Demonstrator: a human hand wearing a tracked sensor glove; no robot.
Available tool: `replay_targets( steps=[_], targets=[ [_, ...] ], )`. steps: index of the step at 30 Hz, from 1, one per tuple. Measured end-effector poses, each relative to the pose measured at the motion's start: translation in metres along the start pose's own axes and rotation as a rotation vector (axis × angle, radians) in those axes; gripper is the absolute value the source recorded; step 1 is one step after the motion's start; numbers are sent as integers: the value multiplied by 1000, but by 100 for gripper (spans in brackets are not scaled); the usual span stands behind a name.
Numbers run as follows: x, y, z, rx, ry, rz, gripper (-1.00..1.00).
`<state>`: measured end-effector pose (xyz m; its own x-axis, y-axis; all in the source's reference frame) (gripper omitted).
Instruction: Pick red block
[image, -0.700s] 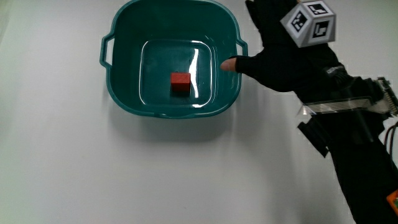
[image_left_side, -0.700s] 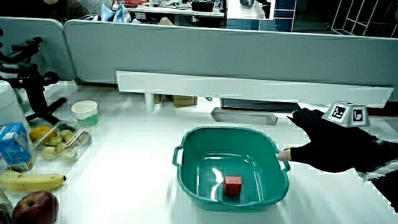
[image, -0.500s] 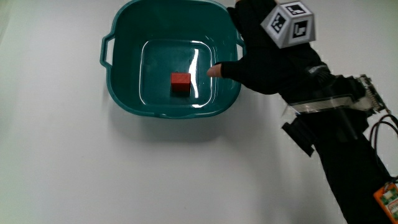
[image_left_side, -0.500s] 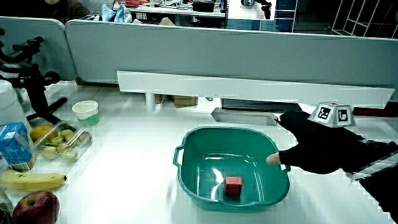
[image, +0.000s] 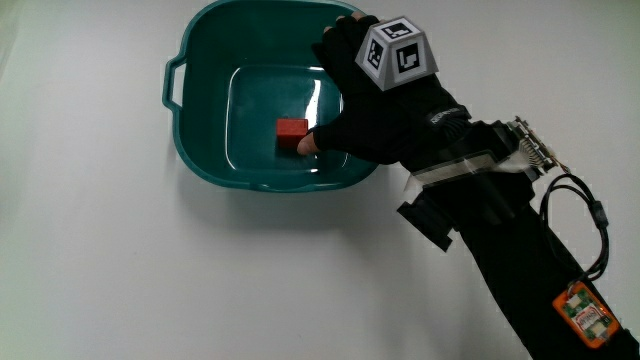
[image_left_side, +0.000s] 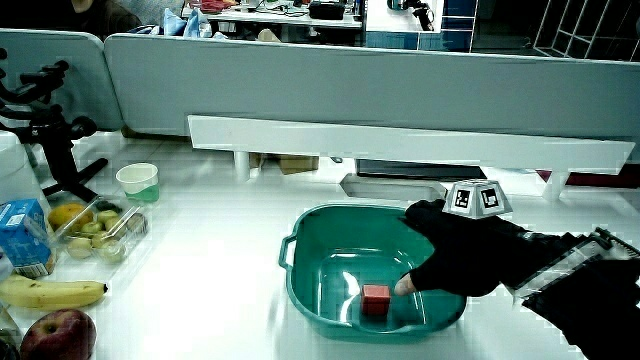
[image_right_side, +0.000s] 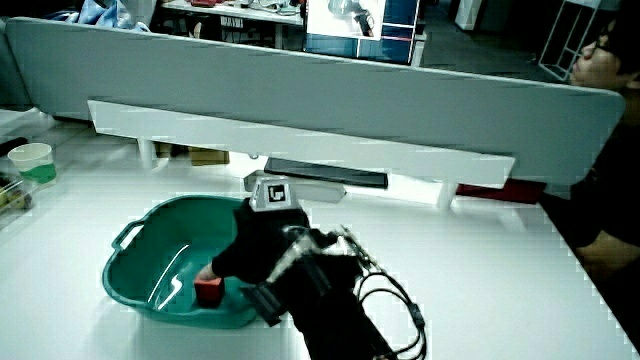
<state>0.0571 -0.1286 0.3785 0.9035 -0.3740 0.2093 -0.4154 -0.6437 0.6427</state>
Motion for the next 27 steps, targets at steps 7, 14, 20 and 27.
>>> replay_targets(
  steps=[7,14,20,27],
  targets=[
    [-15,13,-6,-48,-31,17,0],
    [-25,27,-14,-91,-60,25,0],
    [-30,37,-27,-145,-73,23,0],
    [-31,41,-33,-145,-72,25,0]
  ],
)
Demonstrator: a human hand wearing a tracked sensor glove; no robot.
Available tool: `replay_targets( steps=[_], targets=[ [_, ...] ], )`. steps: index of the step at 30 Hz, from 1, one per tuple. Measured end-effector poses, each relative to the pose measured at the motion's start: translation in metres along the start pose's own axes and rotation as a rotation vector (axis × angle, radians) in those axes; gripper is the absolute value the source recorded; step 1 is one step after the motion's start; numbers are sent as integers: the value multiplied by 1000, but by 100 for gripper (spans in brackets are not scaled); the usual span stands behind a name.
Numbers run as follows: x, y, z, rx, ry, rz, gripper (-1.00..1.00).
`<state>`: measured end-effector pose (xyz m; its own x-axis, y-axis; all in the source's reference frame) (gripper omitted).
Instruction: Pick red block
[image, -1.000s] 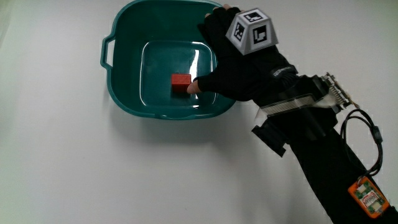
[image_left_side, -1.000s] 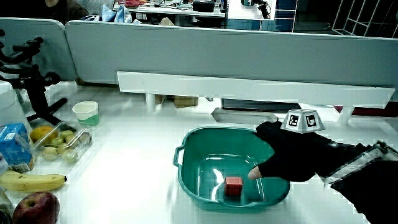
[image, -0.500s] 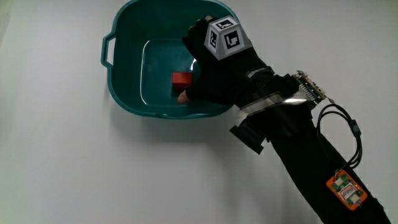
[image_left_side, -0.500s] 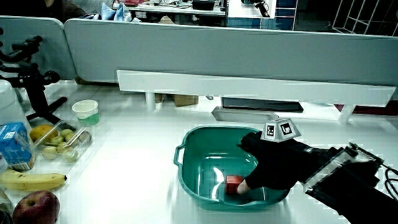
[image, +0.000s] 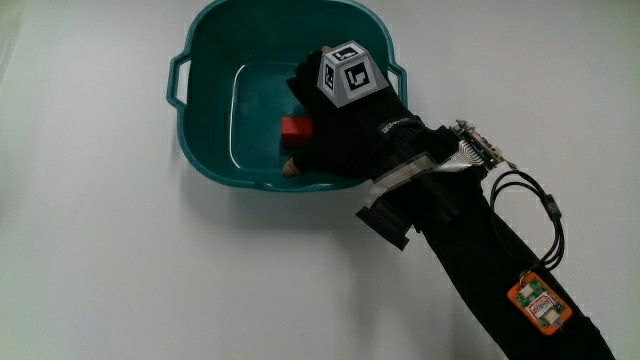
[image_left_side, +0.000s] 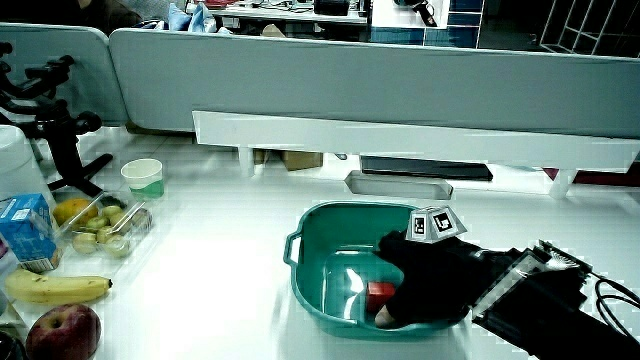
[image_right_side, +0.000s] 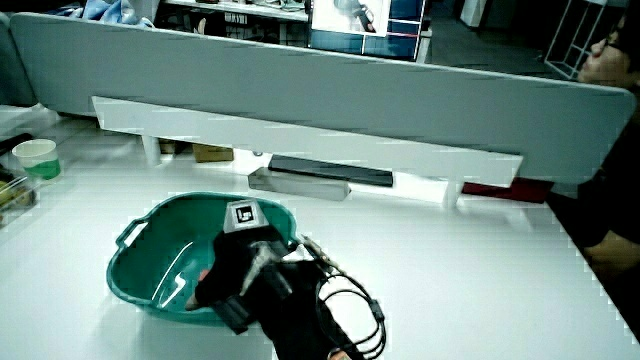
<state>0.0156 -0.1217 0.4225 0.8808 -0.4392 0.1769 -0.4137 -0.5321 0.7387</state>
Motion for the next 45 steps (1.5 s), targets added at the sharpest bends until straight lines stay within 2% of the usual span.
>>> replay_targets(
  steps=[5,9,12,13,15,16,19,21,25,30,32,34,36,37,39,41,45],
  targets=[
    [-1,4,-4,-18,-6,4,5],
    [-4,1,-1,9,-6,22,14],
    [-3,6,-5,2,-14,10,21],
    [-2,6,-5,10,-3,25,24],
    [-3,5,-4,40,-13,11,29],
    [-3,6,-4,24,-8,19,31],
    [-4,5,-3,48,4,29,38],
    [-4,6,-4,44,0,37,43],
    [-5,7,-5,70,-9,20,52],
    [-7,7,-4,80,-16,29,64],
    [-6,9,-6,69,-16,26,69],
    [-7,7,-6,95,-30,22,74],
    [-7,6,-5,97,-12,34,79],
    [-8,7,-5,94,-36,29,81],
    [-8,7,-5,92,-26,40,86],
    [-8,6,-5,107,-41,35,90],
    [-10,6,-5,99,-48,45,100]
  ],
)
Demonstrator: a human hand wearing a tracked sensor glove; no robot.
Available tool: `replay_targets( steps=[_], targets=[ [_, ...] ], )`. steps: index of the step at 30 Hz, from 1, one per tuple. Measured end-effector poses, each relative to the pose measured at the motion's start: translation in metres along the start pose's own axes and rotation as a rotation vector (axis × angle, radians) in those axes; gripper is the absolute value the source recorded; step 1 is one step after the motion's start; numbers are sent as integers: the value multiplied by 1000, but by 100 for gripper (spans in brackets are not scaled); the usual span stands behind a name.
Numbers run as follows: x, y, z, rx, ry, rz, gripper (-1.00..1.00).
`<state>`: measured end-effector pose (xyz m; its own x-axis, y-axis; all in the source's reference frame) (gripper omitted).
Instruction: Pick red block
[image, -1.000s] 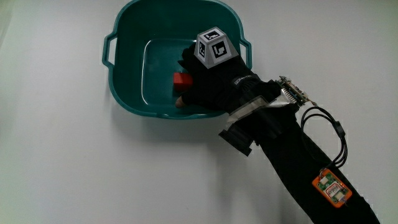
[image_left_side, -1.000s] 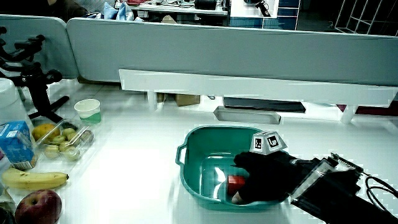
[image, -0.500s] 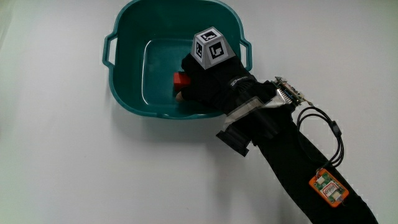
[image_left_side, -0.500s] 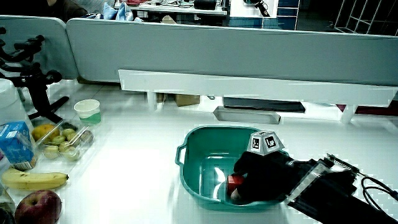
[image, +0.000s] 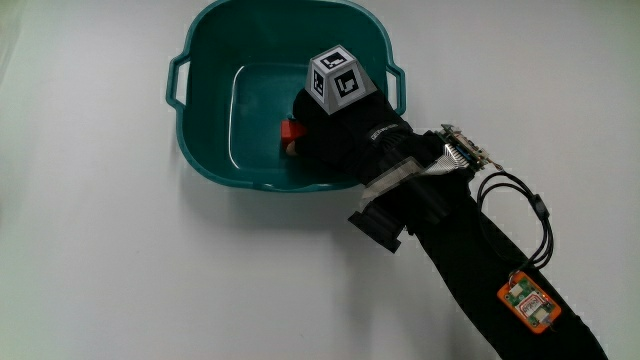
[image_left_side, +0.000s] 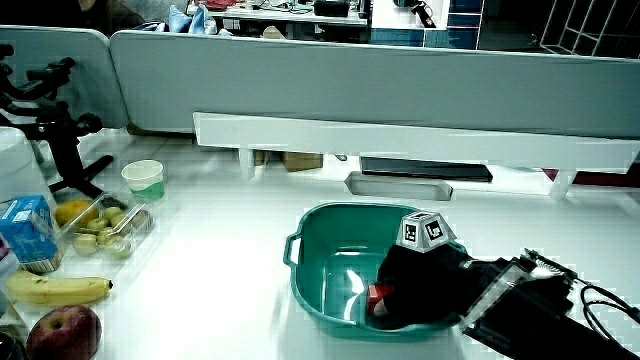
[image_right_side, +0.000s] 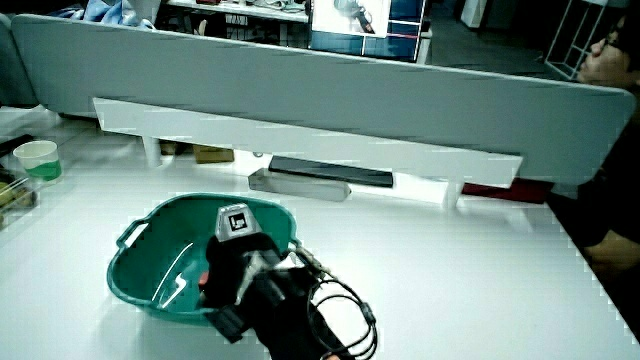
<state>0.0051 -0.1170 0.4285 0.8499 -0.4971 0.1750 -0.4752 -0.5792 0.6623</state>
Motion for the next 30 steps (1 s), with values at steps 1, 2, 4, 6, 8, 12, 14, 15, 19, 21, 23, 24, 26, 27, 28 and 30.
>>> replay_targets(
  steps=[1,2,4,6,8,12,14,15,19,21,23,24,26,27,28,30],
  targets=[
    [0,1,0,-9,4,4,100],
    [2,2,-1,-18,4,-4,100],
    [2,0,1,-13,7,12,100],
    [1,-3,5,0,14,9,100],
    [1,-6,8,11,14,14,100],
    [0,-13,15,34,20,34,100],
    [-3,-18,19,55,7,38,100],
    [-4,-20,21,56,3,36,100],
    [-8,-32,31,77,-7,53,100],
    [-11,-39,35,88,-7,67,100],
    [-13,-45,39,95,-10,76,100],
    [-14,-49,41,101,-10,86,100],
    [-17,-57,44,114,-19,100,100],
    [-18,-61,45,114,-20,103,100],
    [-19,-66,47,125,-1,119,100],
    [-22,-75,52,143,2,140,100]
  ],
)
